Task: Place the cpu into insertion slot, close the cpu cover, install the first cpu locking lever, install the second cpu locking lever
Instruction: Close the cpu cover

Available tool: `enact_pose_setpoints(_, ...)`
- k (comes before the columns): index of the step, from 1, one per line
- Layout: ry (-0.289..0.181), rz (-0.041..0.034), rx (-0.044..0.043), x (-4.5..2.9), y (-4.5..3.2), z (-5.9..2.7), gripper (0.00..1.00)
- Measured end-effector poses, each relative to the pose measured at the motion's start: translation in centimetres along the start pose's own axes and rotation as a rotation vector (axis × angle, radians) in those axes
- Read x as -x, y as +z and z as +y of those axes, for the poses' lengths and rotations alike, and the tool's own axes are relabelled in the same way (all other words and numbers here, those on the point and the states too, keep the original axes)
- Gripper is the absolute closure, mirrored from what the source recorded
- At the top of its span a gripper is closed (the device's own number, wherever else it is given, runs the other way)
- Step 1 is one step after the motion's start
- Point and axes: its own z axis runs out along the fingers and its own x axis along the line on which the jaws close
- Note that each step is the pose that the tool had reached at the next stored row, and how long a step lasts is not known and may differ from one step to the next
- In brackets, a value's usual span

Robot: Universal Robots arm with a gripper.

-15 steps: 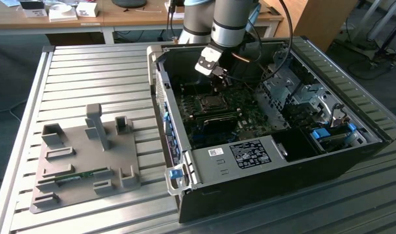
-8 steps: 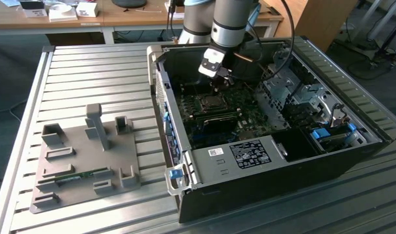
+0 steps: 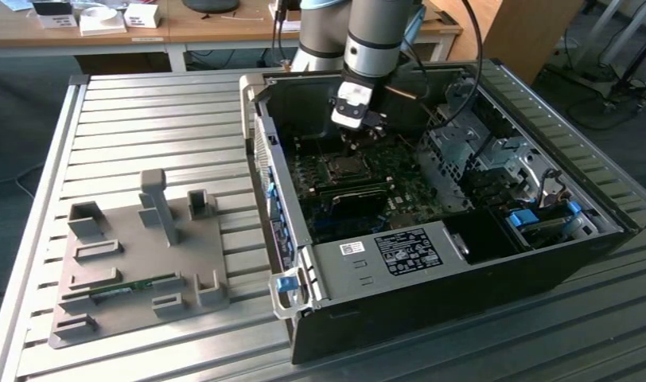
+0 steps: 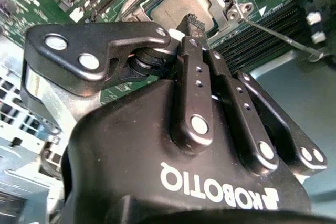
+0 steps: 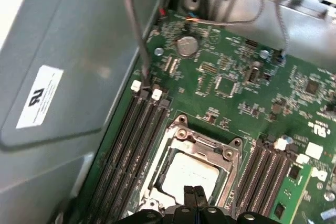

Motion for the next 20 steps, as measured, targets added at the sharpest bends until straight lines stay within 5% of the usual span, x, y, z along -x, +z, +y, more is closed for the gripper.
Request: enact_pose_setpoints(20,-0.364,0.0123,-0.0034,0.00,0.06,0.00,0.89)
